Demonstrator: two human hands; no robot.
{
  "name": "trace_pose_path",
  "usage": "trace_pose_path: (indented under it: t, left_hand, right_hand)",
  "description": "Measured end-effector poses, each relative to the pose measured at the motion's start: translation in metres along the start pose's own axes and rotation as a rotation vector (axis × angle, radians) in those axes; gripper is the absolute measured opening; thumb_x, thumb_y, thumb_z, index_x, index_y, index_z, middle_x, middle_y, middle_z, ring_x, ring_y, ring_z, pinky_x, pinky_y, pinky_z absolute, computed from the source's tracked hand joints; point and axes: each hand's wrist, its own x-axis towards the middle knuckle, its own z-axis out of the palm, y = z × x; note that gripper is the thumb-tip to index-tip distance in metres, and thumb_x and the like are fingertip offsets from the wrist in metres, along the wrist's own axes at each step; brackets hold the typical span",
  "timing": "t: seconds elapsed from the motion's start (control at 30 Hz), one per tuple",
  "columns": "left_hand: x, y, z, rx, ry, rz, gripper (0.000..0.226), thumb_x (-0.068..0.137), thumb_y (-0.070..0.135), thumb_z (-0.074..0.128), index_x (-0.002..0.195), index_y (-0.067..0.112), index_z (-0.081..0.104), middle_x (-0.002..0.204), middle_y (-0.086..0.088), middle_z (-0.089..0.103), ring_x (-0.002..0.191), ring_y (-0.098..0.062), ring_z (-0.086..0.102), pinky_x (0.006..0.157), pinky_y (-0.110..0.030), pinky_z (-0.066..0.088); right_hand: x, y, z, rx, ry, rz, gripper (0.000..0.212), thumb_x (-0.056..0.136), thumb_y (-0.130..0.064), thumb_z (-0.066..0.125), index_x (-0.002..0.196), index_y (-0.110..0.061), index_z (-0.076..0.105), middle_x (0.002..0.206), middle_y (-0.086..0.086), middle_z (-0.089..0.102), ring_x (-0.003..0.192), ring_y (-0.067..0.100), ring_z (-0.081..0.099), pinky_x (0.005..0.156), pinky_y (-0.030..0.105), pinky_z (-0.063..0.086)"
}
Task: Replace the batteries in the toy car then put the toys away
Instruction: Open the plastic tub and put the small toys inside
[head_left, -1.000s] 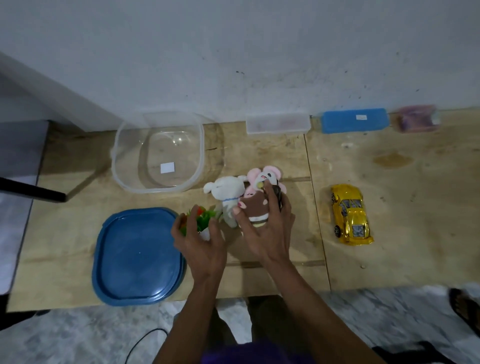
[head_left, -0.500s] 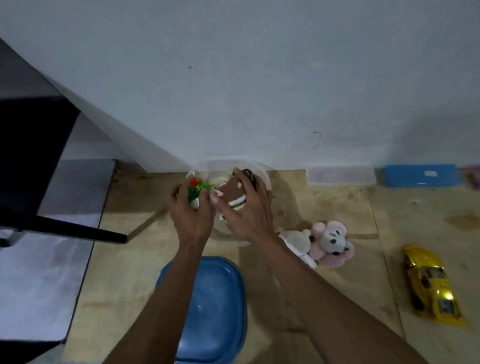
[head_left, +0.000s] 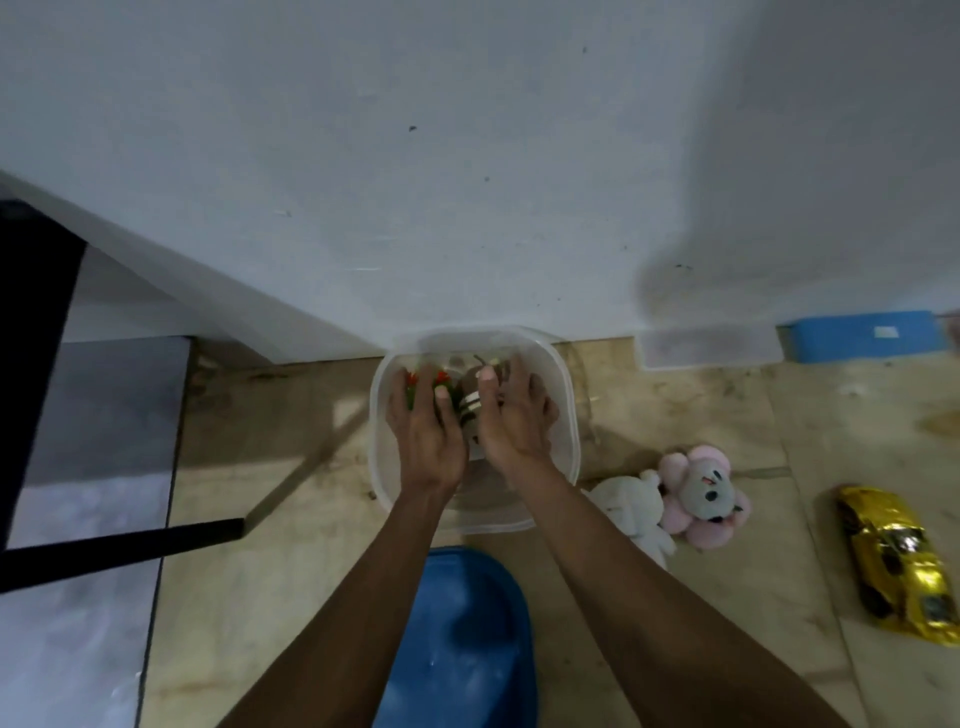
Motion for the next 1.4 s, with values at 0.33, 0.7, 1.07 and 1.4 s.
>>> trace_pose_path:
  t: [0.33, 0.7, 1.07, 1.4]
  left_hand:
    - [-0.06, 0.063, -0.018, -0.032, 0.261, 0.113, 0.046, 0.105, 0.029, 0.044, 0.142, 0.003, 0.053, 0.151, -0.021, 0.045, 0.142, -0.031, 0.04, 0.116, -0.023, 0.026]
    - [-0.193, 0.097, 0.136, 0.116, 0.019, -0.04, 0.057, 0.101, 0.047, 0.04, 0.149, 0.015, 0.042, 0.15, -0.018, 0.041, 0.137, -0.038, 0.037, 0.11, -0.058, 0.038]
    - [-0.173, 0.089, 0.187, 0.257, 0.064, -0.17, 0.056, 0.096, 0.061, 0.048, 0.145, 0.033, 0.041, 0.151, -0.011, 0.035, 0.124, -0.038, 0.039, 0.091, -0.057, 0.048]
    - [-0.185, 0.122, 0.131, 0.113, 0.208, 0.012, 0.05, 0.095, 0.05, 0.06, 0.136, 0.022, 0.05, 0.138, -0.011, 0.044, 0.12, -0.03, 0.047, 0.082, -0.034, 0.042]
  right_hand:
    - [-0.049, 0.034, -0.092, 0.172, 0.438, -0.298, 0.046, 0.104, -0.039, 0.039, 0.145, -0.021, 0.048, 0.149, 0.002, 0.049, 0.138, 0.019, 0.042, 0.114, 0.037, 0.036]
    - [-0.023, 0.195, -0.149, -0.403, 0.37, -0.06, 0.066, 0.095, -0.065, 0.043, 0.153, -0.04, 0.025, 0.163, 0.004, 0.026, 0.146, 0.038, 0.026, 0.11, 0.064, 0.032]
    - [-0.009, 0.242, -0.184, -0.408, 0.464, -0.354, 0.053, 0.099, -0.05, 0.049, 0.145, -0.023, 0.049, 0.146, 0.015, 0.048, 0.121, 0.037, 0.047, 0.096, 0.047, 0.045]
    - [-0.03, 0.198, -0.189, -0.177, 0.507, -0.323, 0.061, 0.097, -0.056, 0.037, 0.139, -0.016, 0.056, 0.142, 0.014, 0.052, 0.129, 0.035, 0.048, 0.105, 0.041, 0.034]
